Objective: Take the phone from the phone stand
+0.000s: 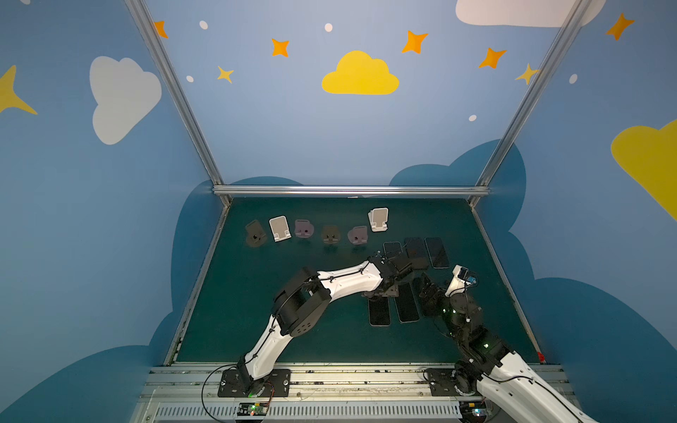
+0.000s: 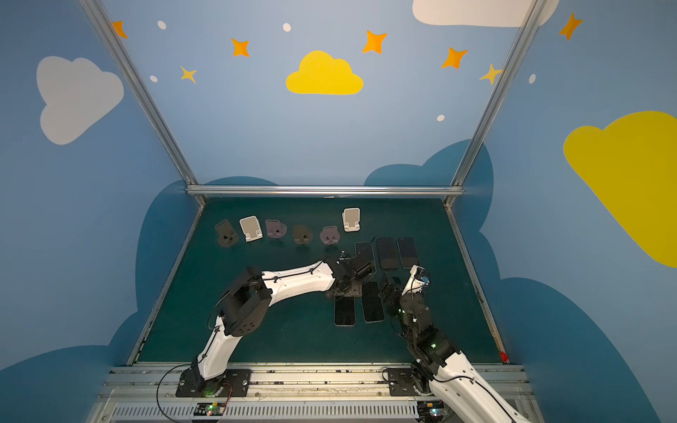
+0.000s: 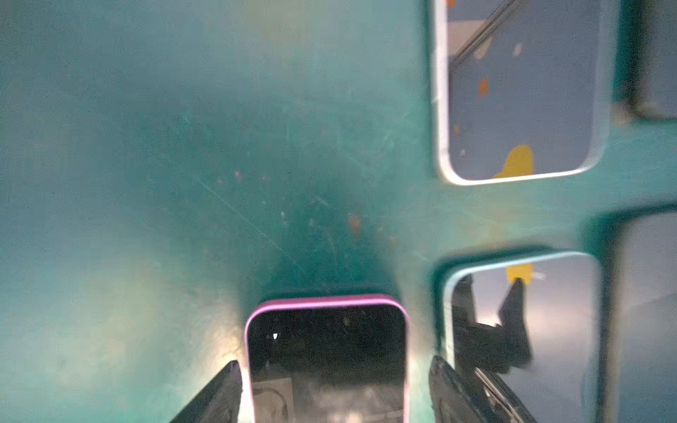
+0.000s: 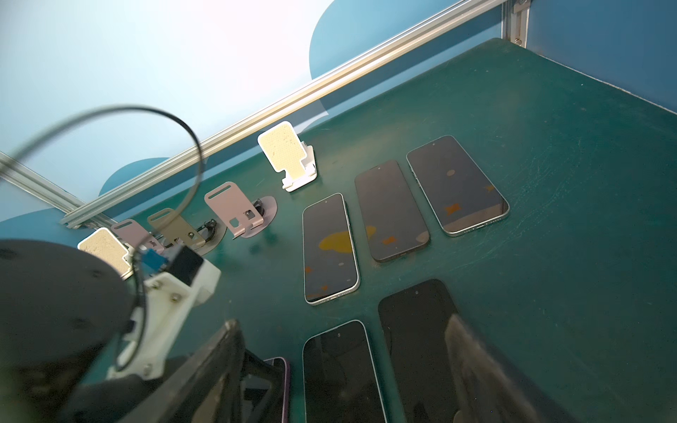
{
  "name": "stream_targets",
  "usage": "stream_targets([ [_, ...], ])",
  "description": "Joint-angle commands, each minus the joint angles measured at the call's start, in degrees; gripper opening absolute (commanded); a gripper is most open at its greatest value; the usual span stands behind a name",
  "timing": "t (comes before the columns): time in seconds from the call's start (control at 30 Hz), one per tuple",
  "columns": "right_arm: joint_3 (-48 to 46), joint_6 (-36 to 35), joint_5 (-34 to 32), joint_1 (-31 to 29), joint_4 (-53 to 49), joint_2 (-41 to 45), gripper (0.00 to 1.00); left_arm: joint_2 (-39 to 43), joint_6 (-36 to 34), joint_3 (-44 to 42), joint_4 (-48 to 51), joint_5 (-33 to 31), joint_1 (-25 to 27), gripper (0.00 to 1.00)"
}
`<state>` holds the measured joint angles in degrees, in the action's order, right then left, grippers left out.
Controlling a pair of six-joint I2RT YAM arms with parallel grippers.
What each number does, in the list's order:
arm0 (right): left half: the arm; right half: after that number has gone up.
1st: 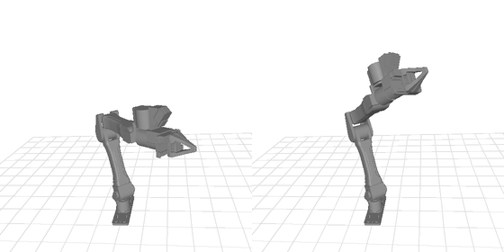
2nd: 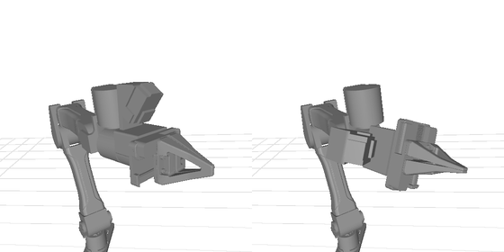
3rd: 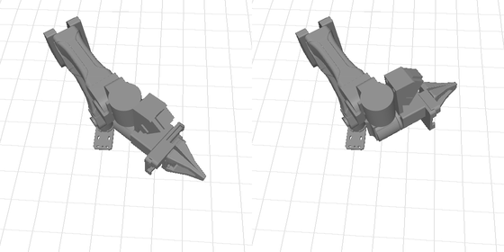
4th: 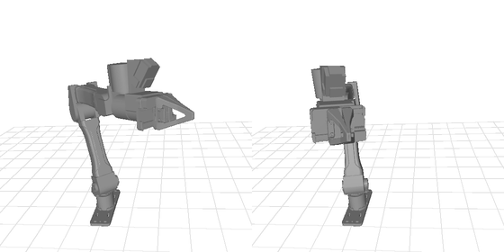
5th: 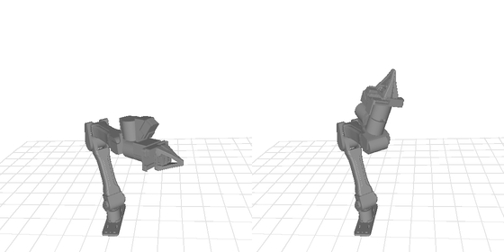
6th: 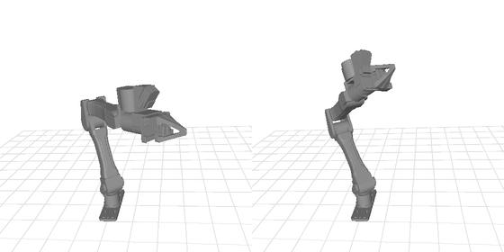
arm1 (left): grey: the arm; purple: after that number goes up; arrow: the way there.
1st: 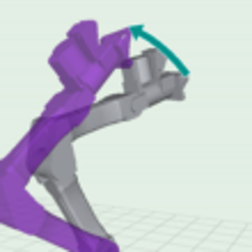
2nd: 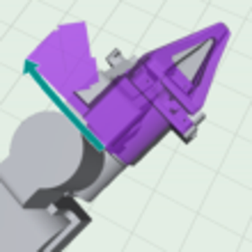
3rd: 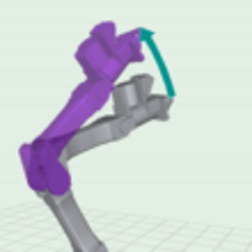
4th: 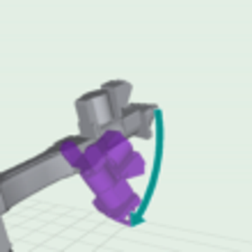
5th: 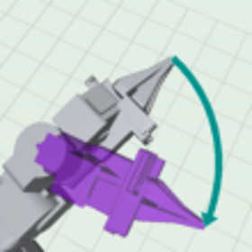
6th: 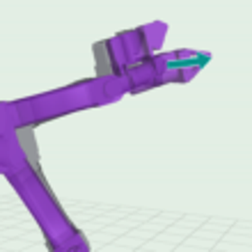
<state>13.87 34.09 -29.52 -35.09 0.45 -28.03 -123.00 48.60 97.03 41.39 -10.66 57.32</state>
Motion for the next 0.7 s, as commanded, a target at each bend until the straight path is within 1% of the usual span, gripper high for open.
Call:
stream_targets([
  [0.0,-0.5,0.0,-0.2,0.3,0.4,0.1,0.87,4.7,-1.6,-0.3,1.0,-1.4,-0.3,0.81],
  [0.17,-0.4,-0.1,-0.2,0.3,0.5,-0.2,0.87,9.2,-3.2,-2.3,0.9,-3.5,-0.5,0.84],
  [0.33,-0.3,-0.3,-0.5,0.3,0.2,-0.2,0.87,17.9,-6.6,-6.2,-0.3,-8.1,-0.7,0.88],
  [0.43,-0.3,-0.3,-0.8,0.4,0.1,0.2,0.87,26.2,-10.1,-10.4,-1.9,-12.7,-0.6,0.91],
  [0.53,-0.4,0.0,-0.7,0.4,0.1,0.7,0.87,36.8,-14.2,-17.6,-5.8,-18.6,-0.3,0.96],
  [0.57,-0.6,0.0,-0.5,0.5,0.4,0.8,0.87,40.8,-17.6,-20.7,-8.4,-19.1,-0.1,1.00],
  [0.6,-0.8,0.1,-0.2,0.5,0.9,0.8,0.87,44.8,-19.7,-23.5,-10.6,-20.2,0.3,1.00],
  [0.67,-1.5,1.1,1.3,0.5,2.6,0.2,0.87,51.0,-21.2,-27.2,-11.9,-22.7,1.4,1.00],
])
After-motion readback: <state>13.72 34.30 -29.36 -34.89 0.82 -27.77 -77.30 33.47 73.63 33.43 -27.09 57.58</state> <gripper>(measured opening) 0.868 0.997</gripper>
